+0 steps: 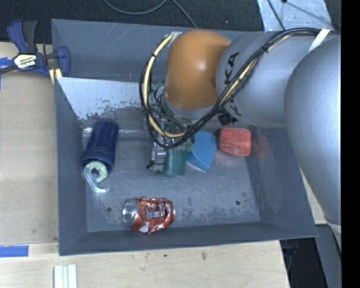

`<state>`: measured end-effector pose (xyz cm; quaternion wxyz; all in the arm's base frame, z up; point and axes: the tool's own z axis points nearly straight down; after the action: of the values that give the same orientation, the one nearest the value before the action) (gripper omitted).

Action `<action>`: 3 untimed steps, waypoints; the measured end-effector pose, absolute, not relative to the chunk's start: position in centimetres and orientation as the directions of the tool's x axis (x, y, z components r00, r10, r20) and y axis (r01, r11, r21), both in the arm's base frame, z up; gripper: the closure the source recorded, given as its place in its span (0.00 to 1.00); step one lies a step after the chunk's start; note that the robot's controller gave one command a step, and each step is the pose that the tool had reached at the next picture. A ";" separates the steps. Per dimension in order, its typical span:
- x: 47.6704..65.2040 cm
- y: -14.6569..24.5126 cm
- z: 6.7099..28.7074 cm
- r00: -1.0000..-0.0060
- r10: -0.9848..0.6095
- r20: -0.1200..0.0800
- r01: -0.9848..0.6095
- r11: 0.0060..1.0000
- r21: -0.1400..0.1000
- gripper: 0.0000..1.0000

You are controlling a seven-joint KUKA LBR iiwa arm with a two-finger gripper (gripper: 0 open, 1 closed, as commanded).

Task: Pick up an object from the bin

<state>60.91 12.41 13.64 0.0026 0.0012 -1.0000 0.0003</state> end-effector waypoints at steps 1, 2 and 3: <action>61.1 12.4 14.2 -1.000 0.000 -0.003 0.000 1.000 0.001 0.00; 60.0 10.6 17.7 -0.996 -0.087 0.003 -0.087 0.996 0.001 0.00; 60.5 9.0 18.5 -1.000 -0.012 -0.011 -0.012 1.000 0.002 0.00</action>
Offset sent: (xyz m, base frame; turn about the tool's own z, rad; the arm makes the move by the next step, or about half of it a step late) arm -0.0316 -0.0658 0.1333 -0.2805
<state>60.49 9.04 18.47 -0.0053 0.0062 -1.0000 -0.0010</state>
